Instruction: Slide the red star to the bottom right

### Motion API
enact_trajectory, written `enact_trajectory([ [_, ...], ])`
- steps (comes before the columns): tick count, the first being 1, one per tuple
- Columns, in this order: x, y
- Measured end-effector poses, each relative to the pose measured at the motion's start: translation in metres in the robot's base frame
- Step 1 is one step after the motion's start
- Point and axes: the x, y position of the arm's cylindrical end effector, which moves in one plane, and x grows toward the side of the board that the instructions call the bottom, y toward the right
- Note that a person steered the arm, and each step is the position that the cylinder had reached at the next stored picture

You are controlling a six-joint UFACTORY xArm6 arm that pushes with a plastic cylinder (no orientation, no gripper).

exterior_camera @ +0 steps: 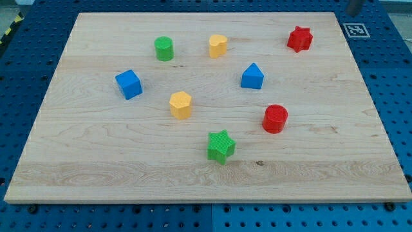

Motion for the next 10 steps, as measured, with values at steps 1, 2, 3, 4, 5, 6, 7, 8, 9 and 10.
enact_trajectory([
  [1,0.0,0.0],
  [2,0.013,-0.004],
  [3,0.03,-0.036],
  [4,0.03,-0.052],
  [5,0.031,-0.109],
  [6,0.047,-0.126],
  [7,0.082,-0.137],
  [8,0.101,-0.154],
  [9,0.114,-0.162],
  [10,0.146,-0.154],
])
